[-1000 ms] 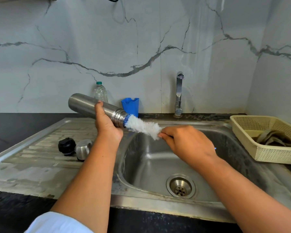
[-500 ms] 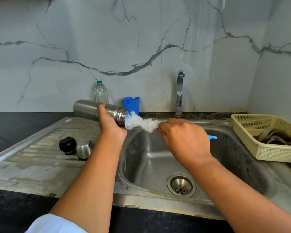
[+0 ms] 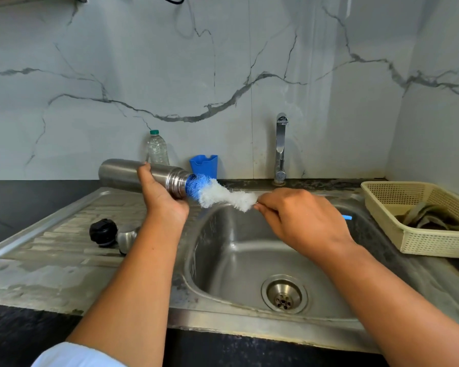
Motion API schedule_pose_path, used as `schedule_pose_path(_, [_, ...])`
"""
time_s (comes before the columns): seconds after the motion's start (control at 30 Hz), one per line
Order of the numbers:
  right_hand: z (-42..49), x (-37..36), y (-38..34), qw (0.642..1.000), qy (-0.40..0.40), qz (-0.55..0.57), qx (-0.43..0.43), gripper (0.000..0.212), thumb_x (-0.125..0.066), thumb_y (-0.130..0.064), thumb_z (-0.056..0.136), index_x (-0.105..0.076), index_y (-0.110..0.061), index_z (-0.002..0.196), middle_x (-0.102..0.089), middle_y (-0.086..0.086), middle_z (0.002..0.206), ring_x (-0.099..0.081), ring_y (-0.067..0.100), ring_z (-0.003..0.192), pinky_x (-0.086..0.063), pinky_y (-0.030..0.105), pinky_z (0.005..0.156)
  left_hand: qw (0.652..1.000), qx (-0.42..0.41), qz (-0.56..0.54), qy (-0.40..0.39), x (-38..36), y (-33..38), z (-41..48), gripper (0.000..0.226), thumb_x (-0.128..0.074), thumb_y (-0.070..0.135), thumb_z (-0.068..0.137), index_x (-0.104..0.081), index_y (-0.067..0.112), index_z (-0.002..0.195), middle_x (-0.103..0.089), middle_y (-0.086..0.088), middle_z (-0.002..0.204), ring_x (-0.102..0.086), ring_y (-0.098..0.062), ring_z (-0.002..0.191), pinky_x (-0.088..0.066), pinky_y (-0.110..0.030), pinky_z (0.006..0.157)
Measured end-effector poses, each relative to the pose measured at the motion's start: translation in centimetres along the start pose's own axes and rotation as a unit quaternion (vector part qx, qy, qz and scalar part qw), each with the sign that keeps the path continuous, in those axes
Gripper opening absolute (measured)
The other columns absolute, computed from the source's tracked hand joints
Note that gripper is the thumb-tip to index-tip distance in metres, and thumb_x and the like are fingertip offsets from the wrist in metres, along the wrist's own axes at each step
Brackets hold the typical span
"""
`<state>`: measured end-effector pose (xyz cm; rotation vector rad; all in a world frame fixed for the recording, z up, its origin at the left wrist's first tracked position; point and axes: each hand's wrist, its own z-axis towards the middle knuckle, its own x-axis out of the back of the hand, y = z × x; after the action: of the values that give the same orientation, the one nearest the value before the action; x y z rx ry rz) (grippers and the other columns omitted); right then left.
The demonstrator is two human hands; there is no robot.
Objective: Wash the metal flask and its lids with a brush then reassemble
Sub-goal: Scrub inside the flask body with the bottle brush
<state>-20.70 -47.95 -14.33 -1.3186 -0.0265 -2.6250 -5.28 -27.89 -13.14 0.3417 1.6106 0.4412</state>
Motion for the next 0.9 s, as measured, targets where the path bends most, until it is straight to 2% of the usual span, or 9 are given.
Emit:
schedule_pose_path(0.13, [0.1,-1.0,-1.3,0.991,-0.065,0.104,-0.047,0.035,-0.042,-0.051,0.105,-0.065,-0.028,0.094,-0.062,-0.007,0.074,-0.061,0.018,0.066,-0.055,0.04,0.062,0.999,0.012,0.033,-0.042,-0.5,-1.3,-1.0,0.042,-0.07,0.049,0.09,-0.062,0.014,0.112,-0.07,-0.004,0.085,-0.072,-0.019,0.067,-0.06,-0.032,0.062])
schedule_pose_path(0.23, [0.1,0.0,0.6,0.968,-0.104,0.21,-0.087,0.029,-0.053,-0.046,0.103,-0.069,-0.032,0.084,-0.061,-0.012,0.06,-0.051,0.004,0.051,-0.046,0.027,0.055,0.999,-0.016,-0.006,-0.038,-0.3,0.2,-0.1,0.053,-0.074,0.046,0.088,-0.06,0.011,0.126,-0.07,-0.007,0.092,-0.074,-0.023,0.073,-0.061,-0.035,0.065])
schedule_pose_path(0.33, [0.3,-0.3,0.2,0.948,-0.14,0.27,-0.093,0.034,-0.055,-0.045,0.102,-0.069,-0.027,0.077,-0.05,-0.011,0.051,-0.041,0.006,0.047,-0.036,0.023,0.05,0.998,-0.025,-0.005,-0.053,-0.3,0.1,-0.1,0.058,-0.073,0.048,0.088,-0.06,0.009,0.129,-0.069,-0.009,0.09,-0.072,-0.024,0.073,-0.06,-0.034,0.066])
schedule_pose_path(0.4, [0.2,-1.0,-0.9,0.908,-0.171,0.36,-0.13,0.037,-0.054,-0.044,0.103,-0.068,-0.021,0.077,-0.045,-0.008,0.054,-0.037,0.01,0.049,-0.033,0.023,0.049,0.998,-0.008,0.012,-0.064,-0.4,-0.6,-0.6,0.05,-0.071,0.049,0.089,-0.062,0.01,0.119,-0.069,-0.009,0.085,-0.071,-0.023,0.069,-0.06,-0.032,0.064])
schedule_pose_path(0.5, [0.1,-0.3,-0.3,0.799,-0.235,0.508,-0.22,0.034,-0.052,-0.04,0.105,-0.064,-0.018,0.081,-0.038,-0.007,0.057,-0.023,0.01,0.049,-0.017,0.022,0.042,0.997,-0.011,-0.012,-0.075,-0.5,0.1,-0.5,0.052,-0.071,0.047,0.089,-0.06,0.009,0.123,-0.069,-0.01,0.088,-0.071,-0.024,0.071,-0.06,-0.033,0.065])
schedule_pose_path(0.57, [-0.1,0.3,1.0,0.766,-0.268,0.531,-0.244,0.034,-0.051,-0.039,0.105,-0.064,-0.017,0.082,-0.037,-0.005,0.059,-0.019,0.01,0.051,-0.012,0.023,0.043,0.997,-0.018,-0.027,-0.077,-0.4,0.6,0.0,0.056,-0.072,0.046,0.088,-0.058,0.008,0.126,-0.068,-0.011,0.09,-0.071,-0.025,0.073,-0.06,-0.034,0.067])
schedule_pose_path(0.63, [-0.2,-0.3,1.4,0.803,-0.263,0.479,-0.237,0.034,-0.052,-0.041,0.105,-0.067,-0.016,0.087,-0.045,-0.004,0.059,-0.025,0.01,0.048,-0.017,0.024,0.044,0.997,-0.013,-0.019,-0.08,-0.4,0.3,0.0,0.056,-0.073,0.047,0.087,-0.058,0.008,0.125,-0.068,-0.011,0.087,-0.07,-0.024,0.072,-0.06,-0.033,0.067])
schedule_pose_path(0.77, [-0.1,-1.5,1.2,0.957,-0.135,0.216,-0.134,0.016,-0.07,-0.043,0.093,-0.061,-0.03,0.097,-0.065,-0.012,0.084,-0.059,0.003,0.071,-0.053,0.026,0.066,0.999,-0.022,-0.012,-0.041,0.1,0.5,0.5,0.054,-0.074,0.047,0.087,-0.061,0.009,0.123,-0.07,-0.009,0.091,-0.072,-0.023,0.073,-0.061,-0.034,0.068])
schedule_pose_path(0.9, [0.2,-0.6,0.6,0.995,0.036,0.022,-0.093,0.018,-0.061,-0.045,0.098,-0.063,-0.027,0.103,-0.062,-0.007,0.098,-0.062,0.019,0.087,-0.052,0.035,0.066,0.998,-0.043,-0.028,-0.028,0.7,0.8,1.5,0.056,-0.074,0.047,0.087,-0.06,0.011,0.129,-0.071,-0.007,0.091,-0.073,-0.024,0.075,-0.062,-0.037,0.071])
